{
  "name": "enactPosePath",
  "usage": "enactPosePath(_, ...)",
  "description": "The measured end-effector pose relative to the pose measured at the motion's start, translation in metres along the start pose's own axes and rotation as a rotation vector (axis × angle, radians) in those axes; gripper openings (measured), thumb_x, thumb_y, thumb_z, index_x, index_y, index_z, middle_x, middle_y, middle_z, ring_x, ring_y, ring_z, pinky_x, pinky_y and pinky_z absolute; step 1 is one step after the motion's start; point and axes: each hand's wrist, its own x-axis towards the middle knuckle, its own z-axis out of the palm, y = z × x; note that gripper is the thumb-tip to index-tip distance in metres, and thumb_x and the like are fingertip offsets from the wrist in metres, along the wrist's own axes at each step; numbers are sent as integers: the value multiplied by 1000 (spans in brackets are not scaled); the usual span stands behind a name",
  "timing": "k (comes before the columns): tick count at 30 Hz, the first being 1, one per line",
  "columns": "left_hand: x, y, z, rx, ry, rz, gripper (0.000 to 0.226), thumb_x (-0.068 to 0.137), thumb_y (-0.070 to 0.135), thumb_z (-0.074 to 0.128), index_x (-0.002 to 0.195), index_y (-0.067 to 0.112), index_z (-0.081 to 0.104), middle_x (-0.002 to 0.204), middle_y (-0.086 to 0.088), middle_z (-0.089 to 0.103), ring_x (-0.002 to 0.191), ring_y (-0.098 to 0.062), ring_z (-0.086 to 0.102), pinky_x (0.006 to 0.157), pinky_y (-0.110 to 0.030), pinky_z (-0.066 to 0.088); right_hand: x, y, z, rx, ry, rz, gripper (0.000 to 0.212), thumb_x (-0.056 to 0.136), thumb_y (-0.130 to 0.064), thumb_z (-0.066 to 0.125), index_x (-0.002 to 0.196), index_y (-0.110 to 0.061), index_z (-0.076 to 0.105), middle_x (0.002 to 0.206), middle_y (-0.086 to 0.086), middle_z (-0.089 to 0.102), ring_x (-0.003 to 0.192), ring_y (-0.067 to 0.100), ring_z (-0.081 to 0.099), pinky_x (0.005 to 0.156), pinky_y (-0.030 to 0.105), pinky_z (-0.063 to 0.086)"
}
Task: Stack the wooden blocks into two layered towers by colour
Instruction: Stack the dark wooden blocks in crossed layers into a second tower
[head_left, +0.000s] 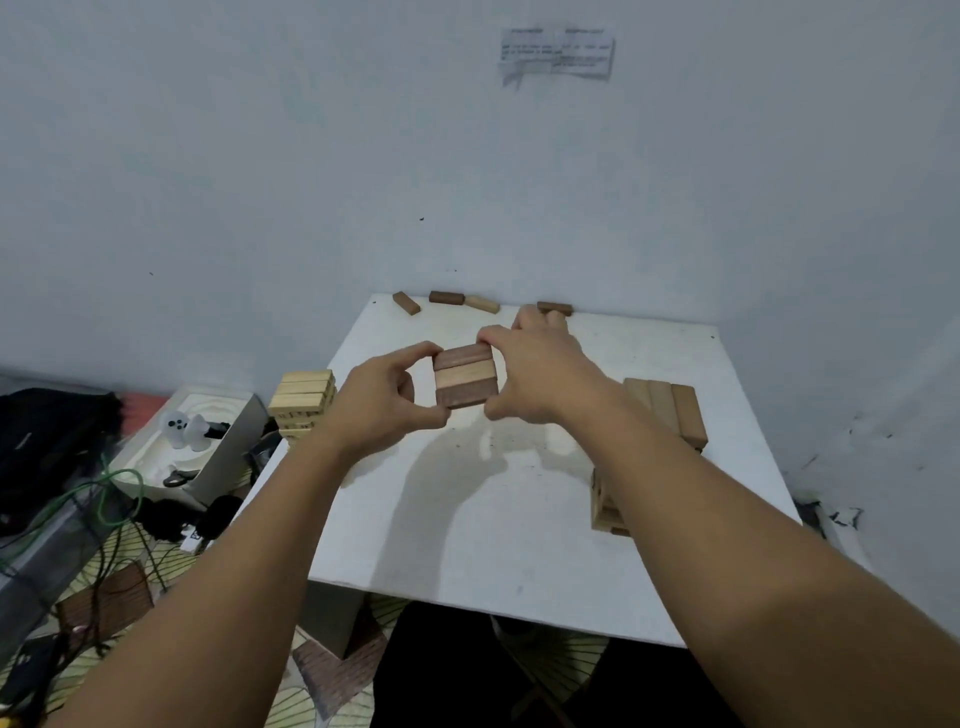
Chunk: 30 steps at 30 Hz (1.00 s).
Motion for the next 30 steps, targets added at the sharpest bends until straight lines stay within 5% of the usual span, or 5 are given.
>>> enactPosePath(8,22,67,-17,-79,-31,175,50,75,22,86,117,42,68,61,12,27,60,-11,31,60,-25,30,-21,35,-91,-85,-10,27,68,75,-53,75,138,-49,49,125,-1,39,120,25,33,90,38,25)
enactPosePath(13,31,99,12,-54,-142,234,51,74,26,87,120,41,69,65,12,28,61,-9,31,55,-16,28,-56,83,-96,114,-41,110,67,78,-51,77,138,-55,48,123,-8,41,121,19,33,95,38,33)
enactPosePath(21,37,123,56,-47,-266,243,67,64,41,85,129,39,68,72,4,33,62,-10,34,63,-30,29,-94,134,-74,343,-25,206,64,80,-48,78,138,-54,51,124,-12,41,125,14,32,98,36,40)
enactPosePath(30,37,130,71,-135,-411,195,45,74,28,90,112,43,72,70,4,25,68,-16,35,64,-32,27,-119,164,-62,539,-25,198,58,80,-51,82,131,-54,56,121,-21,41,127,7,37,91,26,38)
